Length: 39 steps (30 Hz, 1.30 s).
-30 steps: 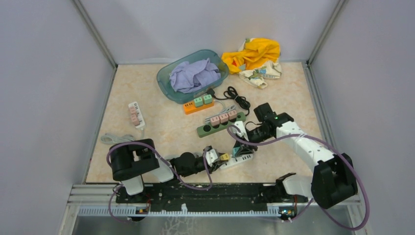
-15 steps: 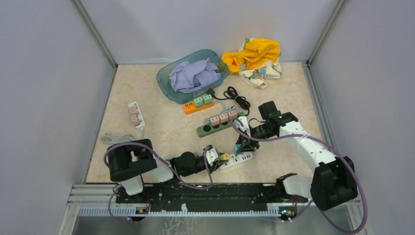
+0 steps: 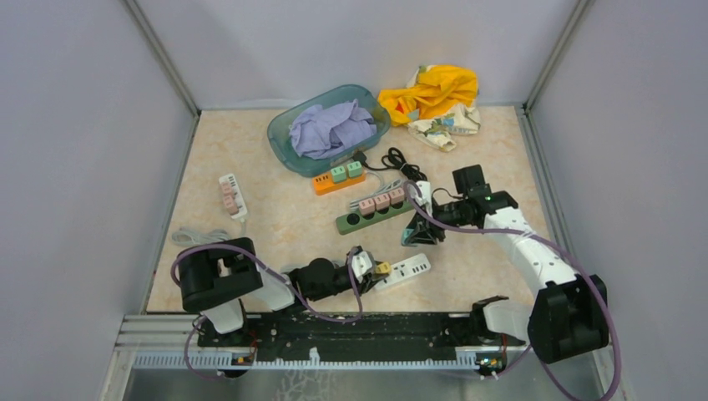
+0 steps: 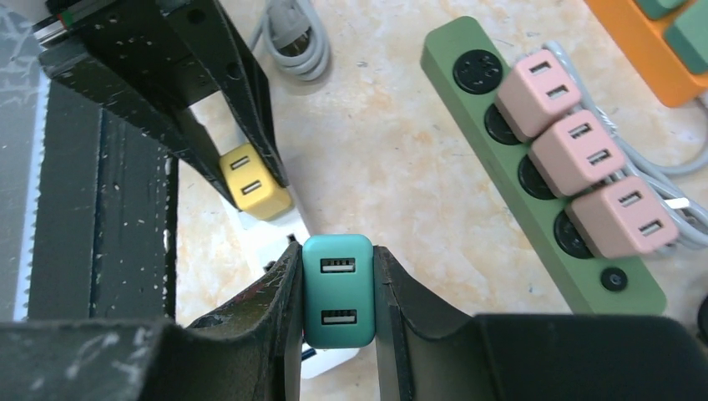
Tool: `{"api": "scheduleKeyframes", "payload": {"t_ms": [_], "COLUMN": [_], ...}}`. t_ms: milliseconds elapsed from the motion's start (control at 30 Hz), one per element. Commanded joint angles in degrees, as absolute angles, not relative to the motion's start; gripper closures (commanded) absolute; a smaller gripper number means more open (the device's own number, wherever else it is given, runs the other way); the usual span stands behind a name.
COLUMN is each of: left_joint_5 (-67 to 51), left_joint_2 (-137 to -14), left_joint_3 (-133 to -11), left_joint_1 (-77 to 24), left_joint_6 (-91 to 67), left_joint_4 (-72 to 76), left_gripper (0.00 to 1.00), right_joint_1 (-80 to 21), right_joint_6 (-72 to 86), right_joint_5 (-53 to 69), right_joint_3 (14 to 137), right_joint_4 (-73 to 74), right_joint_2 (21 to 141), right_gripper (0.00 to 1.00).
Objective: Pull the plug off the socket
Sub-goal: Place the plug at the center of the board.
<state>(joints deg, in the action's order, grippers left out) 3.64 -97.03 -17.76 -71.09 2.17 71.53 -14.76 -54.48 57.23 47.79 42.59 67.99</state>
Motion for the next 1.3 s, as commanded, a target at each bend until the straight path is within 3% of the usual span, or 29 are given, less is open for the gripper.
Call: {"api": "scheduleKeyframes", "payload": {"t_ms": [0,200,433,900,1267], "left_joint_5": [2.5,2.0,1.5,1.8,4.8], "left_joint_2": [-95.4,-93.4,-87.8,-71.4,-61.3], "left_joint_3": [-17.8,-18.0,-19.0,-22.4,-18.0], "left_joint_1": [-70.8,-70.8,-70.8,-70.7,-70.6], "left_joint_6": [1.1,1.1,0.8,-3.3,-7.8], "left_joint_4": [68.6,66.9,61.2,40.5,37.3], "left_gripper": [0.56,0.21,0.00,0.00,0.00], "right_joint_1": [-12.9,-11.3,-8.8,4.0,14.1], "right_joint_6": [-49.4,-46.5,-42.4,-13.6,9.3], "right_joint_5": [58.0,57.4,56.8,56.3,51.9], "right_joint_3": [49.0,48.3,47.6,43.0,44.5], "right_joint_4": [37.2,34.4,31.0,7.5,-13.0], "right_joint_2": [66.1,65.8,65.6,66.0,73.3], "right_gripper": [1.00,1.00,1.00,1.00,1.00]}}
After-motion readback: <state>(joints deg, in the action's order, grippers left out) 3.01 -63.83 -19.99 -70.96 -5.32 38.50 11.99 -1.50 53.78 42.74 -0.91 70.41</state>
